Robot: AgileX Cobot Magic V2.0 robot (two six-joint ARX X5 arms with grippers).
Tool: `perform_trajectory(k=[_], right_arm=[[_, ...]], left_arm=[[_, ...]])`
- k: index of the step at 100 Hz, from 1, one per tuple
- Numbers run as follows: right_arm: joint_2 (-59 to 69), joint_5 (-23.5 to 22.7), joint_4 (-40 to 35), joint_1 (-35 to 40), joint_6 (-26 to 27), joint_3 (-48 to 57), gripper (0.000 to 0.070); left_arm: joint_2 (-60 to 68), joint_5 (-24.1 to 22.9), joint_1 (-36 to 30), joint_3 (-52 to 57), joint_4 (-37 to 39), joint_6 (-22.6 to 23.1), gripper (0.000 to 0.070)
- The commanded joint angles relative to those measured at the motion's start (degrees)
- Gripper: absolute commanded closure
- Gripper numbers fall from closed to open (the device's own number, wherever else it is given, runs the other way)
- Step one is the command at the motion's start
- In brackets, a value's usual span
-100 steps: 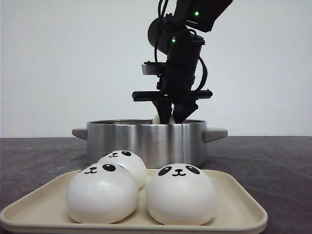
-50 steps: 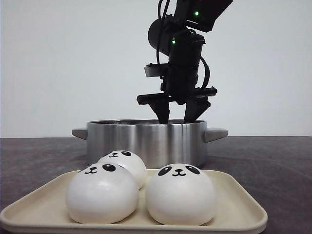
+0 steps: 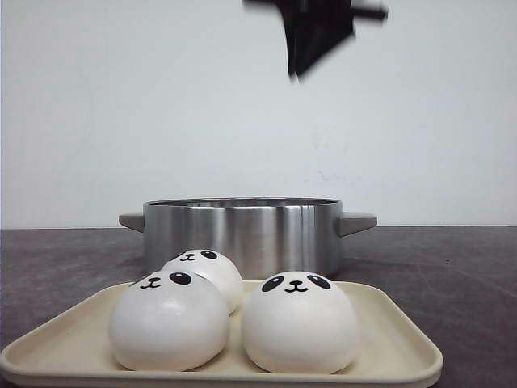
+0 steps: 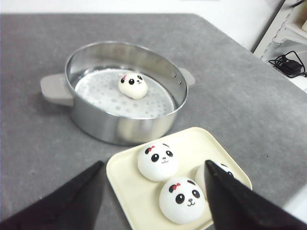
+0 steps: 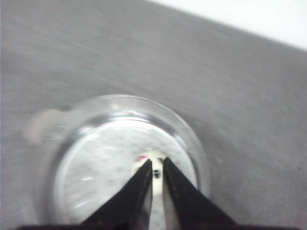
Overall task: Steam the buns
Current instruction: 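Lift the open right gripper up out of the pot, then lower the left gripper onto the remaining back panda bun and grasp it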
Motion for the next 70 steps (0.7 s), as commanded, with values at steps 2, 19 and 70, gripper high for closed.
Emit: perform_trajectory(k=[2, 19, 70], right_arm=[[-3.15, 0.22, -1.79, 2.27, -1.49, 1.27, 0.0687], [-13.81, 6.19, -8.07, 8.20, -4.68, 1.18, 0.0687], [-35.63, 10.88, -16.74, 11.98, -5.07, 1.14, 0.0688]], left_arm=[[1.33, -0.13, -0.20, 0.48, -0.02, -3.17, 0.0351], [5.60, 0.09, -0.48, 0.48, 0.09, -6.84, 0.0351], [30.40, -7.30, -17.31, 1.27, 9.38, -14.10, 0.0174]])
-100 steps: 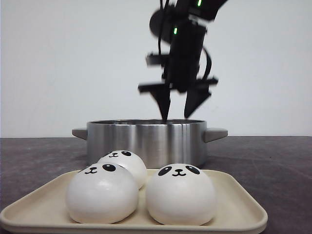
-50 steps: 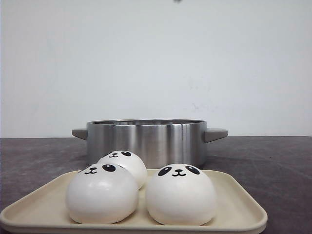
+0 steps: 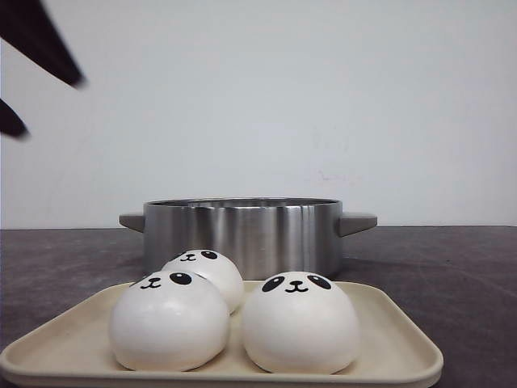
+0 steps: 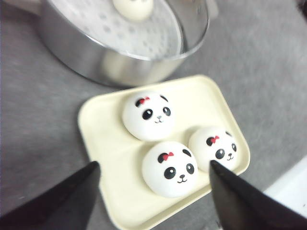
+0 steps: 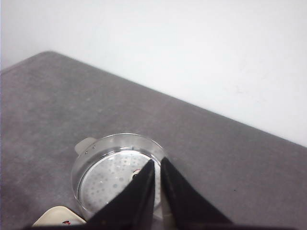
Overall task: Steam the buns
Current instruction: 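Lower the left gripper onto the remaining back panda bun and grasp it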
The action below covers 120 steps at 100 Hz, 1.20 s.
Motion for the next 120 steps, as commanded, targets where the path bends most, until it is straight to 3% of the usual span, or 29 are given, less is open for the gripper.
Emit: perform_trajectory(k=[1, 14, 24, 31, 48, 80, 86, 120], right_arm=[[-0.33, 0.26, -0.77, 0.57, -0.17, 1.14, 0.0688], [-2.23, 1.84, -3.06, 0.57, -0.17, 1.14, 0.0688], [-3.91, 2.08, -4.15, 0.57, 1.88, 1.14, 0.0688], [-5.07, 1.95, -4.63, 0.57, 3.08, 1.14, 0.0688], [-7.37, 1.88, -4.96, 0.57, 5.07, 1.14, 0.0688], [-8.70, 1.95, -7.17, 0.57, 6.60, 1.14, 0.0688], [-8.70, 2.16, -7.98, 0.57, 6.93, 1.14, 0.0688], [-8.70, 3.02, -11.17, 0.57, 9.01, 1.11, 0.0688]], left_arm=[[3.69, -1.20, -2.97, 1.36, 1.99, -2.14, 0.0174], [11.17, -5.22, -7.06, 2.84, 5.35, -4.17, 0.0163], [16.26, -7.69, -7.78, 4.63, 6.82, -8.24, 0.0000], [19.85, -7.76, -7.78, 6.49, 6.58, -10.51, 0.0000], [27.50, -7.76, -7.98, 10.95, 6.60, -8.68, 0.0000], [39.95, -7.10, -8.04, 12.76, 6.54, -9.25, 0.0000], [41.42, -7.08, -8.04, 12.83, 6.60, -9.25, 0.0034], [43.63, -11.02, -8.02, 12.98, 11.32, -6.97, 0.0026]])
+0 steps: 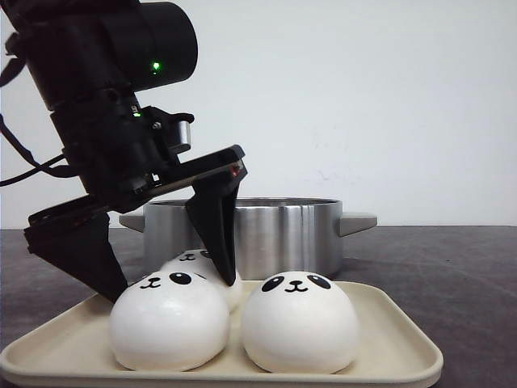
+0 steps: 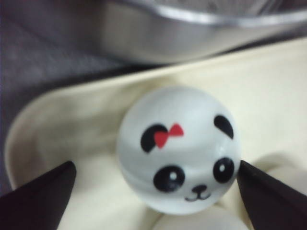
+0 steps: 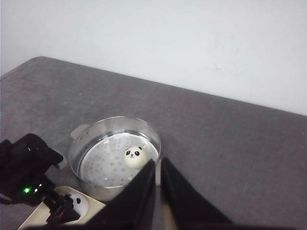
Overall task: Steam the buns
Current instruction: 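Lower the left gripper onto the remaining back panda bun and grasp it, then carry the bun with the left gripper into the pot and release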
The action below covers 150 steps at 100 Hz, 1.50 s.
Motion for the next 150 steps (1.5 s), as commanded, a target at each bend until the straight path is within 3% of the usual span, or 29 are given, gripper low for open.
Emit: perform_trajectory(k=[1, 14, 19, 24, 34, 39, 78, 103, 129, 150], right_arm=[[0.46, 0.22, 0.07, 0.57, 1.53, 1.14, 0.0688], [0.46, 0.37, 0.02, 0.57, 2.14, 1.14, 0.0688], [0.46, 0.50, 0.02, 0.57, 2.34, 1.14, 0.0688], [0.46, 0.59, 0.02, 0.57, 2.36, 1.14, 0.0688], [0.46, 1.57, -0.09, 0.57, 2.58, 1.11, 0.0688], [0.46, 1.55, -0.17, 0.57, 2.69, 1.11, 0.0688], [0.46, 1.79, -2.10, 0.57, 2.78, 1.09, 0.0688], [0.46, 3.30, -2.29, 0.57, 2.54, 1.07, 0.0688], [0.55, 7.74, -2.25, 0.57, 2.03, 0.57, 0.0688], [0.55, 7.89, -2.29, 0.57, 2.14, 0.35, 0.0688]], left_arm=[[1.51, -0.39, -0.61, 0.96, 0.66, 1.64, 0.0027], [3.43, -0.39, -0.52, 0.96, -0.94, 2.29, 0.0037], [4.11, -0.39, -0.52, 0.96, -2.08, 2.29, 0.0094], [4.57, -0.39, -0.52, 0.96, -2.86, 2.25, 0.0222], [4.59, -0.13, -0.55, 0.96, -3.02, 2.21, 0.0574], [4.50, 0.15, -0.59, 0.98, -3.02, 2.23, 0.0699], [-4.50, 5.53, -4.46, 6.45, -3.04, 2.21, 0.0699], [-11.96, 2.03, -6.69, 10.36, 1.92, 2.19, 0.0699], [-4.46, 1.77, 0.55, 17.97, 4.83, 4.79, 0.0698], [6.16, 1.84, 5.90, 25.42, 5.14, 7.30, 0.0698]])
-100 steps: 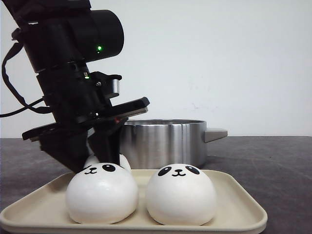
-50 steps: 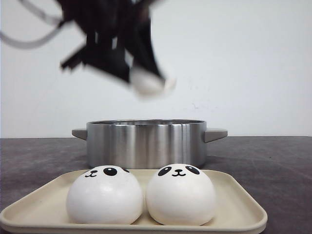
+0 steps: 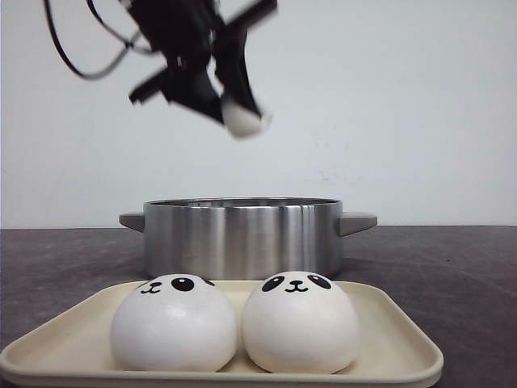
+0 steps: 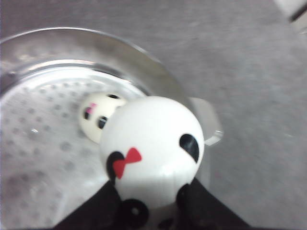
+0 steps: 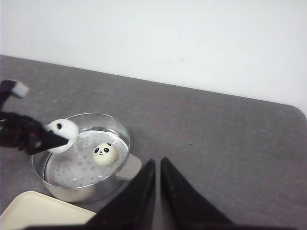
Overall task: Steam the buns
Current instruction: 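Carry the bun with the left gripper into the pot and release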
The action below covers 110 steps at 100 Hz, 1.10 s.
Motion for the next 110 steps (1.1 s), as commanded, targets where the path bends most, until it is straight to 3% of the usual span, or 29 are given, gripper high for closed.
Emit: perform_trajectory(k=[1, 38, 45, 56, 62, 89, 95, 110], right_arm=[[0.52, 0.26, 0.37, 0.57, 0.04, 0.83, 0.0688], [0.52, 0.28, 0.35, 0.57, 0.26, 0.81, 0.0688], [0.52, 0.28, 0.33, 0.57, 0.35, 0.81, 0.0688], [0.52, 0.31, -0.22, 0.57, 1.01, 0.81, 0.0688], [0.52, 0.28, -0.66, 0.57, 1.70, 0.81, 0.0688], [0.52, 0.28, -2.21, 0.57, 2.40, 0.02, 0.0688], [0.52, 0.22, -2.23, 0.57, 3.54, -1.16, 0.0688], [0.52, -1.66, -2.19, 0.57, 6.56, -6.08, 0.0688]], left_arm=[[3.43, 0.04, 0.59, 3.28, 0.68, 1.99, 0.0699], [17.05, 0.00, 4.59, 9.29, 0.24, 1.97, 0.0685], [17.64, -0.02, 4.98, 9.29, -0.42, 1.97, 0.0568], [17.79, -1.01, 5.09, 9.29, -0.87, 1.99, 0.0226], [17.79, -1.25, 5.22, 9.29, -0.87, 2.01, 0.0128], [17.77, -1.18, 5.35, 12.11, -9.16, 1.97, 0.0090], [17.49, -1.31, 5.35, 13.81, -12.74, 1.97, 0.0049], [12.39, -1.84, 5.09, 14.82, -14.60, 3.23, 0.0051]])
